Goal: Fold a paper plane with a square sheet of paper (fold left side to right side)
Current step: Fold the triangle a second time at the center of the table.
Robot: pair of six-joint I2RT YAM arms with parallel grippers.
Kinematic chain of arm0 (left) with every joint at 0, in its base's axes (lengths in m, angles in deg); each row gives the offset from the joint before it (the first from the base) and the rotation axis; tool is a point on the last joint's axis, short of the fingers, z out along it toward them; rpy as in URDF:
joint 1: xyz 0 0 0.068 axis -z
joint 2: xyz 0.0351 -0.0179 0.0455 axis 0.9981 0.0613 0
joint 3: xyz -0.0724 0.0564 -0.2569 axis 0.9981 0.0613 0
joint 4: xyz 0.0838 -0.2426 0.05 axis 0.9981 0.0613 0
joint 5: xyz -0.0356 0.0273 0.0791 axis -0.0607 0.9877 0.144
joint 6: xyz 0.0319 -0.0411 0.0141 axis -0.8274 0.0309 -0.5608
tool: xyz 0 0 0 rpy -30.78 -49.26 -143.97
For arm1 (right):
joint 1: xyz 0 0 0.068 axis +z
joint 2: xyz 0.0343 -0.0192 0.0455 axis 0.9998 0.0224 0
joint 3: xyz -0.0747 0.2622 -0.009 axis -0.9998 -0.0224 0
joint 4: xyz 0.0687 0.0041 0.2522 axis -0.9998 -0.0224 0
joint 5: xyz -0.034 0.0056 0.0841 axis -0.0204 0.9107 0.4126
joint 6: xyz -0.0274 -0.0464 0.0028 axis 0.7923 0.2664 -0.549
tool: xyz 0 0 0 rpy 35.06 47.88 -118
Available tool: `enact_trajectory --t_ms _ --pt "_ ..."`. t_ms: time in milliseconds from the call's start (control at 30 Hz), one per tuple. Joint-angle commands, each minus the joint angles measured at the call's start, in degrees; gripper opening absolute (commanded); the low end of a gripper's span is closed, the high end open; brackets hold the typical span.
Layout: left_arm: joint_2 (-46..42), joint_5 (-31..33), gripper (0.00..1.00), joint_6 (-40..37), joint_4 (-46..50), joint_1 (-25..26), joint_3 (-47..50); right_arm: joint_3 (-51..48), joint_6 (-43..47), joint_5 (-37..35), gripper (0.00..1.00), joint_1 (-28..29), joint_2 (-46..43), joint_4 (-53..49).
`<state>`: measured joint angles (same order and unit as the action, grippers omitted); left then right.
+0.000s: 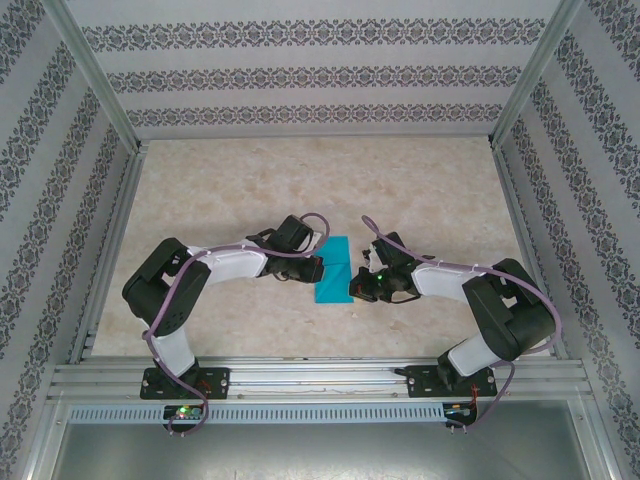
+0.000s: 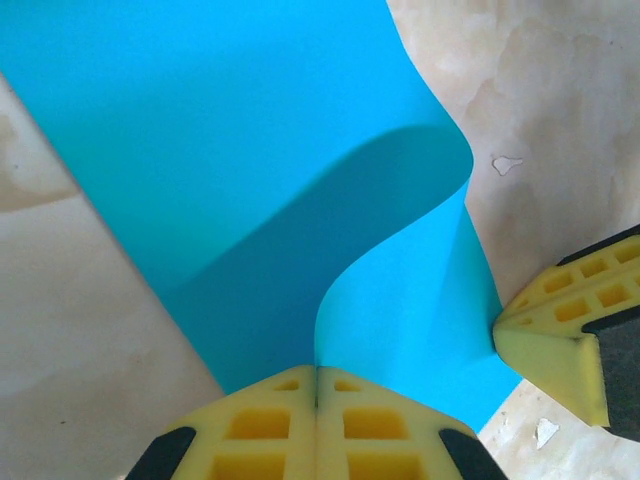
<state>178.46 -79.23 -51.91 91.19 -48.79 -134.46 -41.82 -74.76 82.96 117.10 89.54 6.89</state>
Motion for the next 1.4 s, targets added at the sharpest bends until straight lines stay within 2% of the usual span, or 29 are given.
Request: enact_trajectory --t_ms 0,667,800,933,1000,1133,1367 --pt "1.0 0.6 0.0 -1.7 1.6 -0.9 -1.1 -0.7 1.1 -4.2 0.0 0.5 2.3 -4.3" --pt "4.1 0.5 0.0 -2.0 1.1 -1.0 -1.1 -0.7 1.3 -3.8 0.0 0.4 1.9 -4.3" --pt "4.5 0.4 0.0 -1.9 1.1 -1.0 -0.7 0.1 1.3 -1.8 0.0 -0.1 -0.8 -3.8" --pt "4.5 0.4 0.0 -2.0 1.3 -1.0 -0.4 1.1 1.0 0.2 0.05 -1.1 -5.3 -3.1" --pt "4.5 0.3 0.0 -1.9 1.3 -1.0 -0.3 1.5 0.1 1.3 0.01 -1.4 -6.7 -1.4" --pt "4.6 0.1 0.0 -1.9 1.2 -1.0 -0.4 2.3 -3.6 2.8 0.0 -0.4 -5.3 5.7" --pt "4.7 -0.2 0.0 -1.8 1.2 -1.0 -0.5 4.9 -7.1 -1.5 0.0 2.1 0.1 13.2"
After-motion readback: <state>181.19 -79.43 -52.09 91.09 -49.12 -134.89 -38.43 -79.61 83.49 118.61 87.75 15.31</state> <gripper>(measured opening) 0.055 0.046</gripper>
